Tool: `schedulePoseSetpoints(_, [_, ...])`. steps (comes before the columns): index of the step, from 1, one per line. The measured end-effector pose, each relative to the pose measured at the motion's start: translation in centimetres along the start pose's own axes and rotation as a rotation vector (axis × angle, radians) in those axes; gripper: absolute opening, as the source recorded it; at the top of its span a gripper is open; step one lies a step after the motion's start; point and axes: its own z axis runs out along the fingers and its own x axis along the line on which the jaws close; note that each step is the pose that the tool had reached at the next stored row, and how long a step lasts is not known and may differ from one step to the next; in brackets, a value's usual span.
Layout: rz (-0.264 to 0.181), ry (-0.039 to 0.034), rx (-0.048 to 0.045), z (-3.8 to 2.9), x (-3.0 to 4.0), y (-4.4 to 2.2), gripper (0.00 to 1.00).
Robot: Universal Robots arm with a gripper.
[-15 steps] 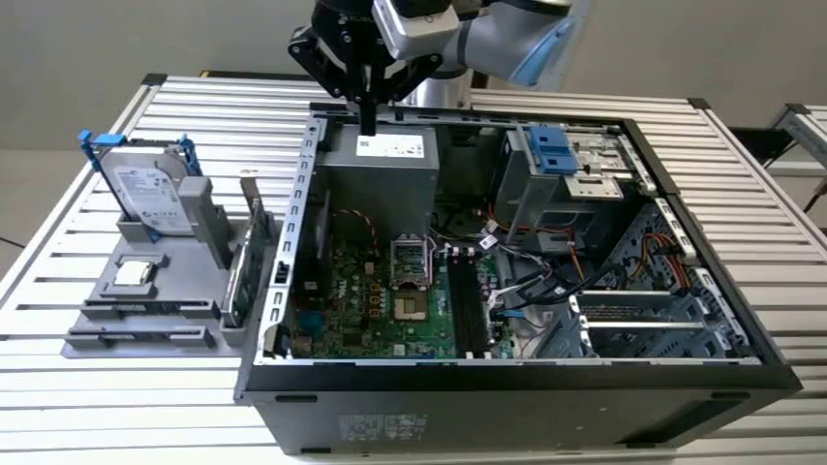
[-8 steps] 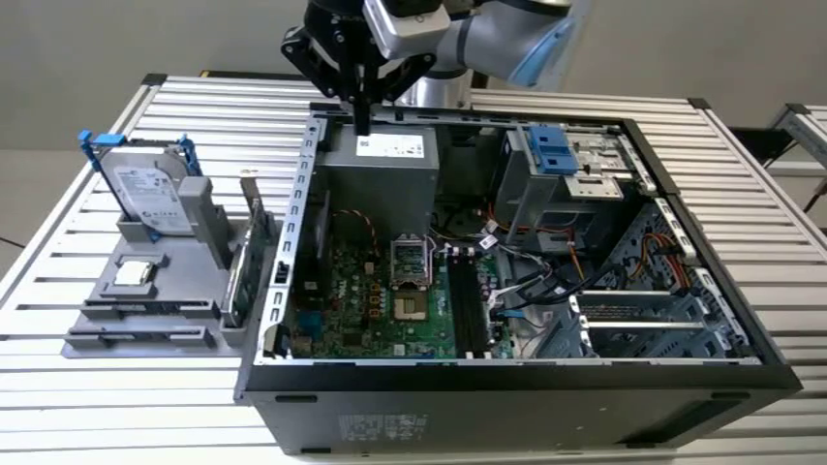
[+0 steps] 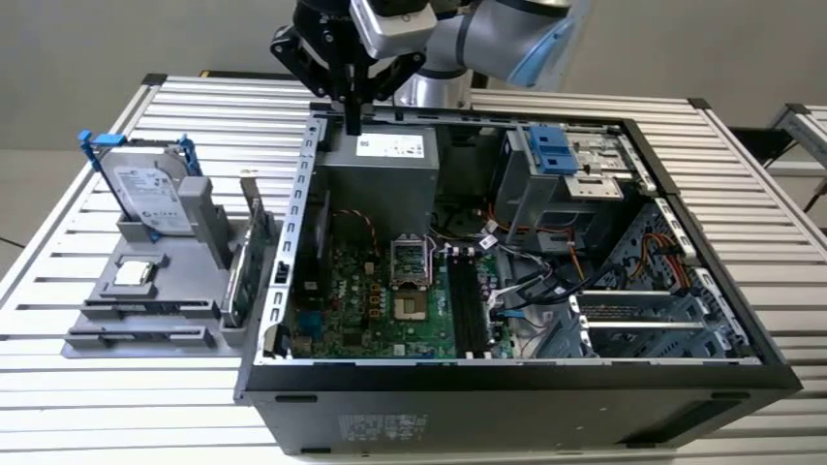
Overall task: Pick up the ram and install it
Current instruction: 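Reach for the ram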
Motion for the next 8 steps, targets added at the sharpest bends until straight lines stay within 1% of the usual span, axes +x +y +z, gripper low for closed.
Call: schedulePoseSetpoints(8, [0.000, 0.0000, 0.0000, -0.01, 0.17, -0.02, 0.00])
